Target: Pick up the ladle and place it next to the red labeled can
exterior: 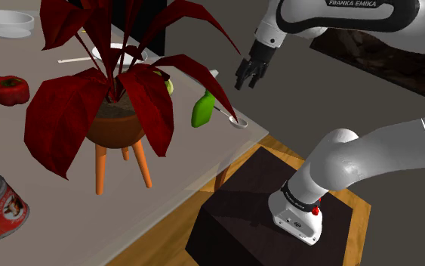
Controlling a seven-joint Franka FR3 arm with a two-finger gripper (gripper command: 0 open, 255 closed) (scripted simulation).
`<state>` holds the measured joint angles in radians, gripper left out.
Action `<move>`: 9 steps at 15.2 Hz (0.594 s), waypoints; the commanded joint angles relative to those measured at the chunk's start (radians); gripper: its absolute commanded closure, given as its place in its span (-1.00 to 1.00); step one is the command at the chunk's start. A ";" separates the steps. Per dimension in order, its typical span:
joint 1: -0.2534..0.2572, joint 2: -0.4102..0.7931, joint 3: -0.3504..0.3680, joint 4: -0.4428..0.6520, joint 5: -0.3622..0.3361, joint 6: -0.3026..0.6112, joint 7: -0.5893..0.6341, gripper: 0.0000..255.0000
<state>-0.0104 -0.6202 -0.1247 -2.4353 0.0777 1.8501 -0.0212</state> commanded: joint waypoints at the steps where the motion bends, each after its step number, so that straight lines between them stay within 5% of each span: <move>1: 0.002 0.066 -0.013 -0.005 -0.004 0.060 -0.027 -1.00; 9: 0.010 0.337 -0.065 0.007 0.001 0.272 -0.135 -1.00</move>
<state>-0.0014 -0.3223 -0.1824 -2.4360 0.0764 2.0951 -0.1397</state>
